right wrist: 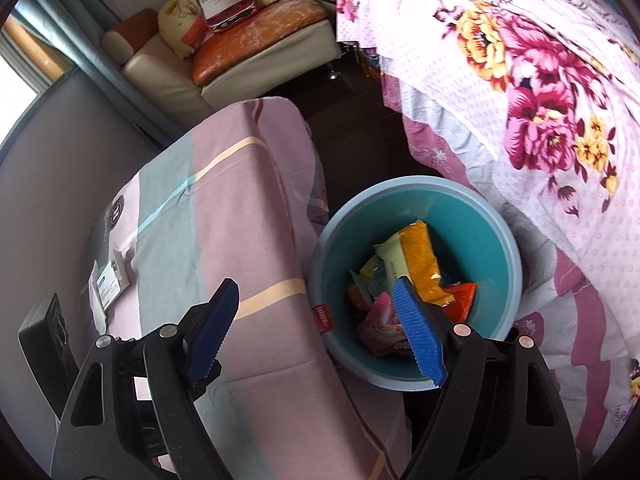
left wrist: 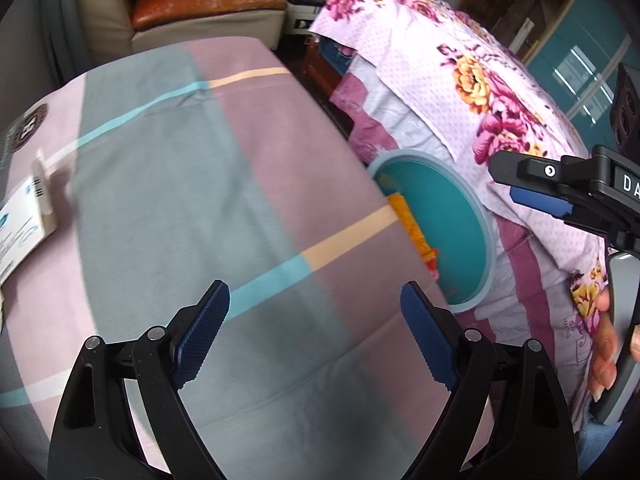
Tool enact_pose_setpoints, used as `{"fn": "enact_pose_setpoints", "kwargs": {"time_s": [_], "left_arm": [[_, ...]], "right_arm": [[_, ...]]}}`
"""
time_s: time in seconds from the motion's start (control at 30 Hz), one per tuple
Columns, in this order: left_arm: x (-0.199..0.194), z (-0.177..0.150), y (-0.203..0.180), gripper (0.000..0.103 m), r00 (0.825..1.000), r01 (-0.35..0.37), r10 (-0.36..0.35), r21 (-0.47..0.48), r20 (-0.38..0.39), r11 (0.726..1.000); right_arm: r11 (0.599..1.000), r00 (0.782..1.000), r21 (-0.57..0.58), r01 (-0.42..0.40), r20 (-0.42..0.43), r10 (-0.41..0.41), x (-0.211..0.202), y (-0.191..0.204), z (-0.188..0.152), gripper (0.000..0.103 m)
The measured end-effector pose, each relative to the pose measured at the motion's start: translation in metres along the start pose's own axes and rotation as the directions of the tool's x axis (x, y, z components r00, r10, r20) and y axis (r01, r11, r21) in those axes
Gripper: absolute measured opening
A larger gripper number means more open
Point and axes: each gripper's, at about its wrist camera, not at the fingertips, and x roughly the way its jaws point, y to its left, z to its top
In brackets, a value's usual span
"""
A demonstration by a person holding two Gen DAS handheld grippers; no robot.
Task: Collect trash
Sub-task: 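Move both open grippers toward the white tissue and medicine box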
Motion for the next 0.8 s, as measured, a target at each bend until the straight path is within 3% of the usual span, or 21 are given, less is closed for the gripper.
{"fn": "enact_pose_setpoints", "kwargs": {"time_s": [0.33, 0.53, 0.7, 0.8], "left_arm": [[-0.044, -0.021, 0.106, 0.088, 0.995, -0.079, 0.088, -0.164, 0.052, 0.983], [-0.078, -0.037, 0.184, 0.088, 0.98, -0.139, 0.176, -0.306, 0.097, 0.942], [-0.095, -0.047, 0.238, 0.088, 0.962, -0.189, 0.25, -0.385, 0.115, 0.903], [-0.095, -0.048, 0.259, 0.088, 0.961, -0.195, 0.257, -0.409, 0.101, 0.891]], "right_arm": [[0.99, 0.999, -0.139, -0.013, -0.052, 0.006, 0.016, 0.073, -0.005, 0.077], [0.97, 0.996, -0.242, -0.035, -0.092, 0.013, 0.036, 0.127, -0.009, 0.077], [0.909, 0.992, -0.413, -0.059, -0.126, 0.007, 0.054, 0.172, -0.018, 0.077], [0.867, 0.989, -0.493, -0.077, -0.148, 0.003, 0.065, 0.193, -0.022, 0.077]]}}
